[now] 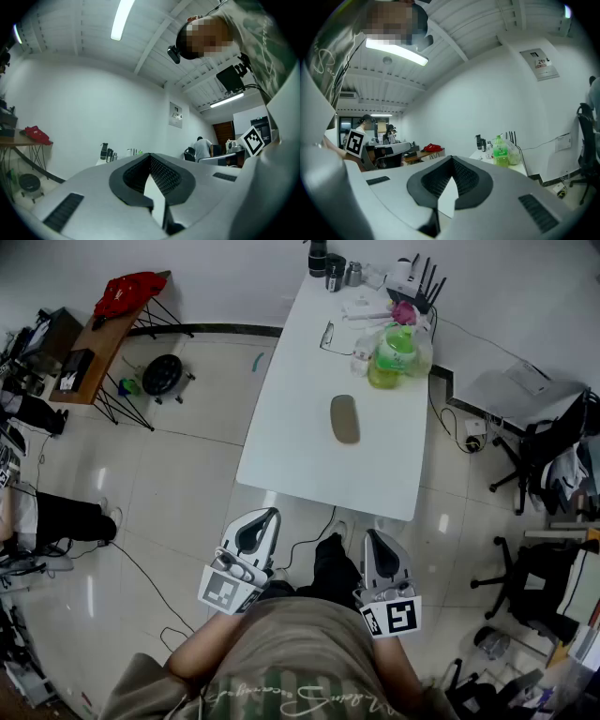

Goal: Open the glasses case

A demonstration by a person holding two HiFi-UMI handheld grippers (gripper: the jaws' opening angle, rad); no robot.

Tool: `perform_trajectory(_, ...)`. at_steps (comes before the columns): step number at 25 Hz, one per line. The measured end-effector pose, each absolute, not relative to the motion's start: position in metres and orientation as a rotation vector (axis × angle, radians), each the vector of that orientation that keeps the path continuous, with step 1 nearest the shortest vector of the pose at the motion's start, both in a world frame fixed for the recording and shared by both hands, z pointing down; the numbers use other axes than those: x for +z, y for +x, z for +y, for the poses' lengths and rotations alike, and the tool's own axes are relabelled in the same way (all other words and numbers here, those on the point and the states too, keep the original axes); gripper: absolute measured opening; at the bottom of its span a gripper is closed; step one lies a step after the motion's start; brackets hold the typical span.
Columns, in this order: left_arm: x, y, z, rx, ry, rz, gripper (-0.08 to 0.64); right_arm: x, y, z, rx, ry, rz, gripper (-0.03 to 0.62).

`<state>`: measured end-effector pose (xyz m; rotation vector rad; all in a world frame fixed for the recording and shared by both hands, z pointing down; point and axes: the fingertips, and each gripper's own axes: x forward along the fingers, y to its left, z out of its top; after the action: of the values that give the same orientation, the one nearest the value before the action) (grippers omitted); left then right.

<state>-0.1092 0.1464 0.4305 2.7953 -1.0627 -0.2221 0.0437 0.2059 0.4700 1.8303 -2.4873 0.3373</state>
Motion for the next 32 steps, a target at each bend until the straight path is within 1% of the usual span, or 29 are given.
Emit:
perform_trajectory(6, 0.448, -0.107, 0.139, -0.189, 2.801, -1.051, -0.011, 0.486, 0.049, 0.187, 0.344, 1.827, -2.466, 0.003)
perform_trajectory(12, 0.462, -0.124, 0.141, -0.151, 2.79, -1.037, -0.011, 0.496, 0.026, 0.193, 0.356, 1.82, -2.466, 0.003)
perform_trajectory(16, 0.458, -0.113, 0.131, -0.187, 2.808, -1.004, -0.011, 0.499, 0.021, 0.189, 0.338, 1.802, -2.479, 0.003)
perform_trajectory(21, 0.454, -0.076, 0.101, -0.189, 2.841, -0.949, -0.011, 0.499, 0.041, 0.16, 0.359, 1.752, -2.503, 0.003)
perform_trajectory(28, 0.46, -0.005, 0.045, -0.112, 2.838, -0.983, -0.011, 0.488, 0.098, 0.094, 0.363, 1.64, -2.587, 0.003)
perform_trajectory(32, 0.435, 0.03, 0.015, -0.196, 2.837, -1.043, -0.011, 0.487, 0.126, 0.058, 0.357, 1.545, -2.656, 0.002)
